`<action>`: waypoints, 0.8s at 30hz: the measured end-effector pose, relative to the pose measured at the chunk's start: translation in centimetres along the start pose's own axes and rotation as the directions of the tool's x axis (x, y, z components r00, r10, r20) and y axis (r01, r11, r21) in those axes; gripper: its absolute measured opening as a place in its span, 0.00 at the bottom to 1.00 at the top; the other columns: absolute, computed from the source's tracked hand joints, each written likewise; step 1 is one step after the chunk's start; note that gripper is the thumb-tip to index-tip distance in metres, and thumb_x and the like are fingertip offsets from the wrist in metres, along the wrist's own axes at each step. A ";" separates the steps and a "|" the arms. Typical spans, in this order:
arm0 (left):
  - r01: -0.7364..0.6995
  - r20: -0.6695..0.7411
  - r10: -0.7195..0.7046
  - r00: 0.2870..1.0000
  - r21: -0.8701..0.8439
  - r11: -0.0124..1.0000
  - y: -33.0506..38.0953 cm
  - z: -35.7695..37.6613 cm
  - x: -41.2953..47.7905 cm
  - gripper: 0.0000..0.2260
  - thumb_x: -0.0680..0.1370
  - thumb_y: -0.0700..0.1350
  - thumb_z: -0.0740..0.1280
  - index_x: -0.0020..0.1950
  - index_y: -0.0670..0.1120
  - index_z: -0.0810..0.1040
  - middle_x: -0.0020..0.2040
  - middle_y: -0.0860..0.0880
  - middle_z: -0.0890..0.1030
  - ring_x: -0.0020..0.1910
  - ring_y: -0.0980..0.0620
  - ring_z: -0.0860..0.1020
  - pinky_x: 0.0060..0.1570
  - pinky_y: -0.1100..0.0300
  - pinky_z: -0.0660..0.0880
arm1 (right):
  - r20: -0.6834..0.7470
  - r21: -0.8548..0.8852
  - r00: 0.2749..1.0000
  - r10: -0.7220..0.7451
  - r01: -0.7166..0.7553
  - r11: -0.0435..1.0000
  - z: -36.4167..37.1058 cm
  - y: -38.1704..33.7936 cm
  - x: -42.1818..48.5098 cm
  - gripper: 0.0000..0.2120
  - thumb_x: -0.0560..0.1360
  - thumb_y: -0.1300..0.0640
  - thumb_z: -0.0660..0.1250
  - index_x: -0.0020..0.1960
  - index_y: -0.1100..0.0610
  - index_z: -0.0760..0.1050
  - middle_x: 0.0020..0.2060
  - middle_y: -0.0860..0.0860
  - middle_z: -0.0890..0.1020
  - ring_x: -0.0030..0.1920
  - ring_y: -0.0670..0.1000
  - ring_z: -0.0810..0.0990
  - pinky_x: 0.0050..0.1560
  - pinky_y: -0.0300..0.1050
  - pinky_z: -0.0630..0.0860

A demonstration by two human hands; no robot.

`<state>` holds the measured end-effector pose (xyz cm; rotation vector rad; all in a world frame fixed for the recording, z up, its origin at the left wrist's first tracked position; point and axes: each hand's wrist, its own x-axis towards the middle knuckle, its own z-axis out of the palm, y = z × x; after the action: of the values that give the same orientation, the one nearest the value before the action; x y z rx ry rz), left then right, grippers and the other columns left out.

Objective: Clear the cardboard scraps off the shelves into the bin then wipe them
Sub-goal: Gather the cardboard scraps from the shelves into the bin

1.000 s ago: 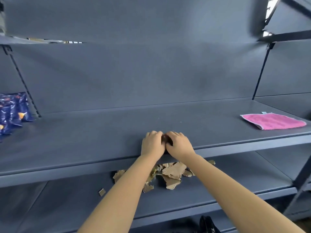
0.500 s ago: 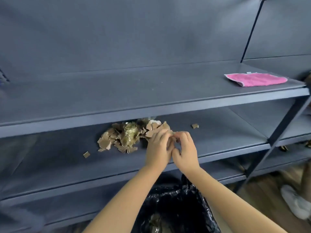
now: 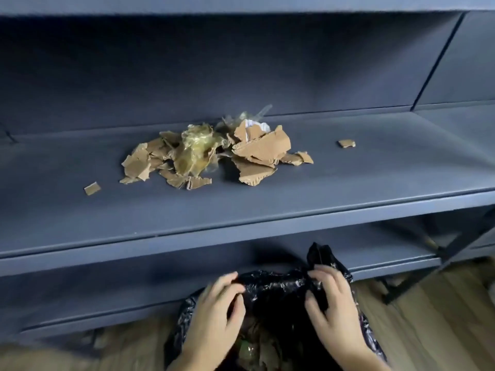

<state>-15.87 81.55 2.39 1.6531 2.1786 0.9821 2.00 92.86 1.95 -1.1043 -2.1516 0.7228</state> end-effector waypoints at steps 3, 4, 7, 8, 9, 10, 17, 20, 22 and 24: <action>0.025 -0.293 -0.047 0.955 -0.077 0.997 -0.8 -6.2 5.2 0.17 0.72 0.51 0.56 0.48 0.44 0.79 0.56 0.53 0.74 0.55 0.58 0.71 0.55 0.69 0.65 | -0.144 0.051 0.989 -0.040 0.047 0.998 -1.3 -3.4 7.2 0.25 0.69 0.48 0.56 0.58 0.63 0.73 0.58 0.57 0.73 0.61 0.50 0.67 0.63 0.33 0.60; 0.019 -0.358 -0.054 0.932 -0.101 0.995 -1.3 -8.4 7.2 0.19 0.71 0.53 0.56 0.50 0.43 0.79 0.57 0.54 0.72 0.56 0.57 0.70 0.56 0.70 0.65 | -0.134 0.060 0.990 -0.035 0.043 0.997 -1.5 -4.5 9.8 0.30 0.67 0.45 0.54 0.61 0.64 0.71 0.62 0.57 0.71 0.64 0.51 0.66 0.64 0.38 0.61; 0.011 -0.428 -0.035 0.903 -0.058 0.998 -3.3 -13.5 12.3 0.21 0.71 0.55 0.57 0.56 0.44 0.78 0.60 0.54 0.71 0.61 0.57 0.68 0.55 0.73 0.64 | -0.137 0.036 0.990 0.017 -0.012 0.999 -1.2 -6.7 16.9 0.38 0.64 0.40 0.53 0.68 0.60 0.65 0.70 0.56 0.64 0.70 0.55 0.62 0.66 0.46 0.60; 0.039 -0.402 -0.056 0.914 -0.051 0.998 -4.3 -14.3 13.8 0.19 0.73 0.54 0.61 0.59 0.46 0.76 0.64 0.53 0.69 0.65 0.56 0.67 0.55 0.72 0.66 | -0.144 0.028 0.989 0.035 -0.031 0.999 -0.9 -7.3 18.9 0.37 0.64 0.40 0.55 0.69 0.58 0.64 0.71 0.55 0.62 0.71 0.56 0.61 0.67 0.47 0.59; 0.084 -0.362 -0.101 0.927 -0.062 0.995 -5.2 -14.9 15.3 0.18 0.74 0.51 0.64 0.63 0.50 0.73 0.69 0.51 0.65 0.70 0.53 0.63 0.59 0.66 0.68 | -0.145 0.042 0.986 0.078 -0.073 0.996 -0.5 -7.7 20.7 0.37 0.64 0.42 0.57 0.70 0.56 0.63 0.73 0.54 0.60 0.71 0.57 0.60 0.68 0.48 0.59; 0.151 -0.312 -0.168 0.935 -0.079 0.985 -5.8 -15.3 16.5 0.20 0.75 0.51 0.65 0.67 0.54 0.69 0.74 0.52 0.58 0.74 0.52 0.58 0.65 0.57 0.68 | -0.142 0.052 0.981 0.130 -0.123 0.991 -0.1 -7.8 22.3 0.38 0.63 0.42 0.57 0.71 0.54 0.61 0.74 0.53 0.57 0.72 0.57 0.59 0.69 0.50 0.59; 0.508 -0.192 -0.519 0.833 -0.106 0.855 -7.9 -15.2 23.4 0.32 0.70 0.68 0.61 0.71 0.68 0.51 0.77 0.55 0.40 0.76 0.44 0.44 0.71 0.36 0.46 | 0.047 -0.030 0.921 0.387 -0.386 0.922 2.2 -8.4 28.5 0.40 0.62 0.31 0.50 0.73 0.37 0.52 0.77 0.46 0.50 0.76 0.56 0.50 0.74 0.58 0.46; 0.444 -0.111 -0.463 0.879 -0.156 0.882 -6.4 -13.5 24.4 0.32 0.69 0.69 0.61 0.71 0.69 0.53 0.78 0.55 0.43 0.76 0.45 0.47 0.72 0.42 0.47 | 0.157 -0.136 0.922 0.353 -0.334 0.933 4.4 -9.3 28.5 0.35 0.68 0.27 0.53 0.72 0.34 0.49 0.77 0.44 0.49 0.77 0.57 0.47 0.73 0.59 0.39; 0.369 -0.050 -0.401 0.914 -0.305 0.878 -5.4 -11.9 24.8 0.31 0.70 0.68 0.62 0.70 0.68 0.55 0.78 0.56 0.48 0.76 0.47 0.52 0.72 0.44 0.51 | 0.177 -0.159 0.928 0.327 -0.301 0.940 5.9 -10.2 28.3 0.32 0.71 0.29 0.53 0.72 0.34 0.49 0.77 0.43 0.49 0.77 0.58 0.45 0.72 0.60 0.36; 0.318 -0.079 -0.381 0.921 -0.411 0.855 -5.1 -10.7 25.0 0.29 0.68 0.69 0.62 0.68 0.68 0.60 0.76 0.57 0.56 0.74 0.50 0.58 0.72 0.46 0.56 | 0.159 -0.140 0.936 0.313 -0.293 0.946 6.8 -11.0 28.1 0.31 0.71 0.30 0.53 0.72 0.34 0.51 0.77 0.43 0.51 0.77 0.58 0.45 0.71 0.61 0.35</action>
<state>-34.04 99.91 12.30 0.9826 2.0936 1.3594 -21.64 109.75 12.55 -1.5074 -2.2184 0.8741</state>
